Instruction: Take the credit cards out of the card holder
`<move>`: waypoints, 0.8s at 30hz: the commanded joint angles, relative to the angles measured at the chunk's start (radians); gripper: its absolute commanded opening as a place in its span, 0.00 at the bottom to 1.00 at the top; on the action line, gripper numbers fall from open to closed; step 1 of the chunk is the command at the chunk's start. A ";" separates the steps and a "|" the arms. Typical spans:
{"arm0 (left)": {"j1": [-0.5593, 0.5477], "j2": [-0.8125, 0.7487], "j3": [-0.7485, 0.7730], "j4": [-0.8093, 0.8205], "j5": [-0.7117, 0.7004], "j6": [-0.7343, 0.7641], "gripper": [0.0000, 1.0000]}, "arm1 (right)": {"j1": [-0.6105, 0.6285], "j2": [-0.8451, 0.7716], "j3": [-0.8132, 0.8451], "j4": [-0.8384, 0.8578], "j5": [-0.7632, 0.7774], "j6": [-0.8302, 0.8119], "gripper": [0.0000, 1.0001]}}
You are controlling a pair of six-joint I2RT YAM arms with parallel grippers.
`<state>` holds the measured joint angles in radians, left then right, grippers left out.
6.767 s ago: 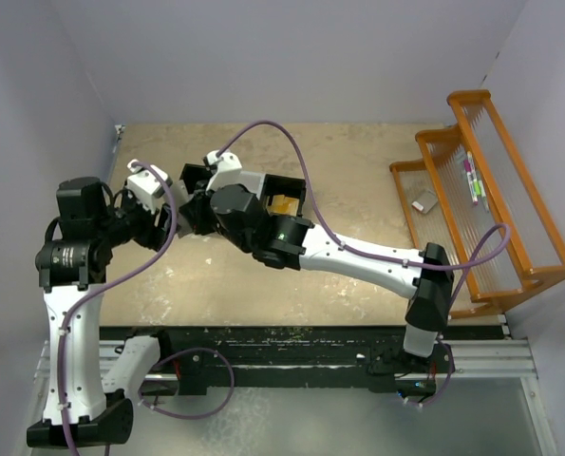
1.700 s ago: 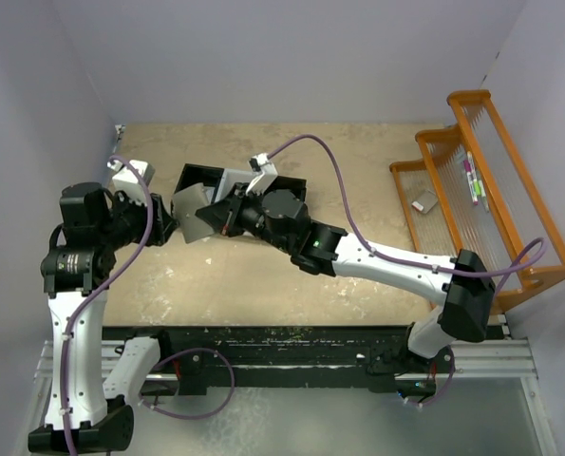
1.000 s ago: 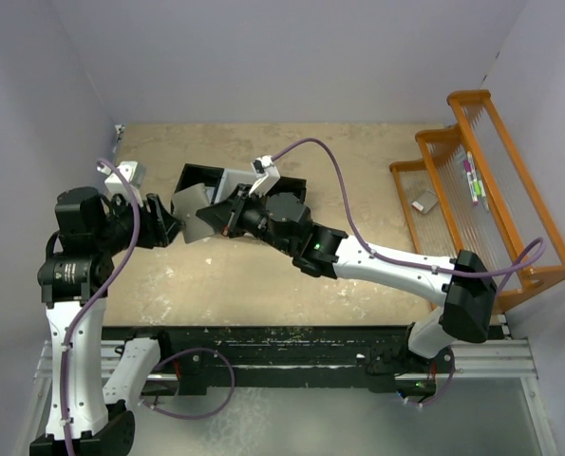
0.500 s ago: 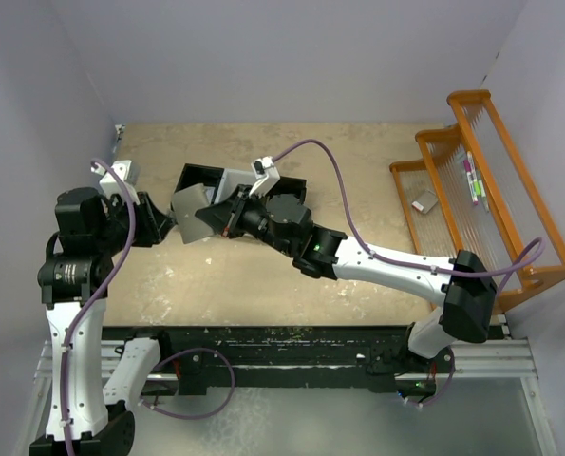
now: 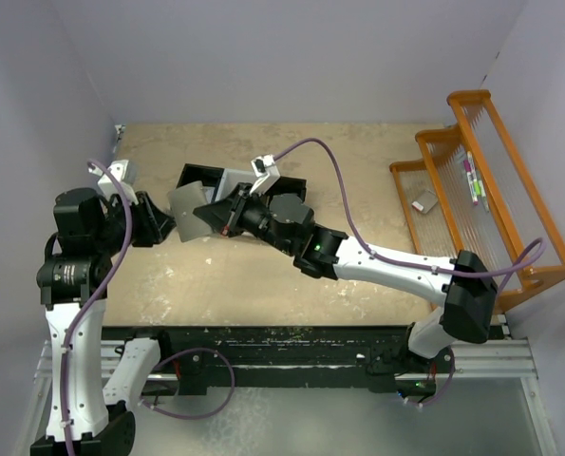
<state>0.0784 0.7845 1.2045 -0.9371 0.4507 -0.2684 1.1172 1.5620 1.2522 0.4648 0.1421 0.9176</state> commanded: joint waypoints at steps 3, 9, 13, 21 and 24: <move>-0.001 -0.004 0.028 0.043 0.127 -0.044 0.28 | 0.003 -0.055 0.009 0.097 -0.004 0.019 0.00; -0.001 -0.012 0.030 0.047 0.075 -0.036 0.10 | 0.003 -0.053 0.001 0.107 -0.015 0.028 0.00; -0.001 -0.019 0.035 0.056 0.066 -0.035 0.00 | 0.001 -0.053 -0.010 0.116 -0.022 0.037 0.00; -0.001 -0.028 0.057 0.070 0.090 -0.025 0.00 | -0.046 -0.050 -0.088 0.215 -0.089 0.142 0.00; -0.001 -0.033 0.058 0.072 0.091 -0.009 0.00 | -0.072 -0.033 -0.121 0.290 -0.147 0.197 0.01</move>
<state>0.0799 0.7650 1.2160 -0.9291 0.5068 -0.2920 1.0740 1.5505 1.1603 0.5957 0.0834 1.0225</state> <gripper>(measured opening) 0.008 0.057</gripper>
